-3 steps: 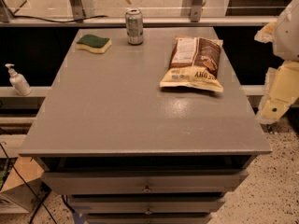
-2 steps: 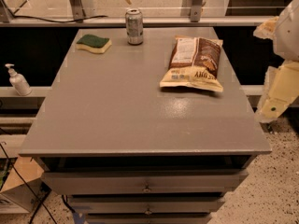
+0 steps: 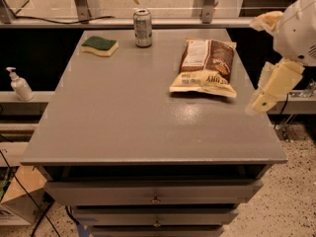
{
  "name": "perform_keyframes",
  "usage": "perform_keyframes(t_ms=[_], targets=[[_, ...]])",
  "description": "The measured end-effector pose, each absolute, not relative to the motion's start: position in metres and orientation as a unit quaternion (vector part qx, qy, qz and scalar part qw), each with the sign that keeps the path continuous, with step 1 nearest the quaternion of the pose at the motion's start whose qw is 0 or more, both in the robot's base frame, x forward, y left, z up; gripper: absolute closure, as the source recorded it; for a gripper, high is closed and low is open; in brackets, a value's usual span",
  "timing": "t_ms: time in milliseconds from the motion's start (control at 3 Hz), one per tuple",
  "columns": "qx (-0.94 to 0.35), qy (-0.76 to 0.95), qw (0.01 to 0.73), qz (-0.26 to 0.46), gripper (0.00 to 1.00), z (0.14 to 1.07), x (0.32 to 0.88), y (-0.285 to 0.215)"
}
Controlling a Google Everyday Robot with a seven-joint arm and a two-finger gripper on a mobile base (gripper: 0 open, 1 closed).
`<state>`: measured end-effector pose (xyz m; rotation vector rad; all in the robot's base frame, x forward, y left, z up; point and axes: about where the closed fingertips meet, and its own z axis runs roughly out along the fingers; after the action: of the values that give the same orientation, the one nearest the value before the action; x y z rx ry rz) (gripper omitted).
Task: Pick brown chip bag
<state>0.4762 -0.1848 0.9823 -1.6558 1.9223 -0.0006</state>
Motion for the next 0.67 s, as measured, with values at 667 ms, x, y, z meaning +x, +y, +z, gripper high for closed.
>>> perform_keyframes(t_ms=[667], targets=[[-0.643, 0.701, 0.3, 0.077, 0.0, 0.953, 0.543, -0.153]])
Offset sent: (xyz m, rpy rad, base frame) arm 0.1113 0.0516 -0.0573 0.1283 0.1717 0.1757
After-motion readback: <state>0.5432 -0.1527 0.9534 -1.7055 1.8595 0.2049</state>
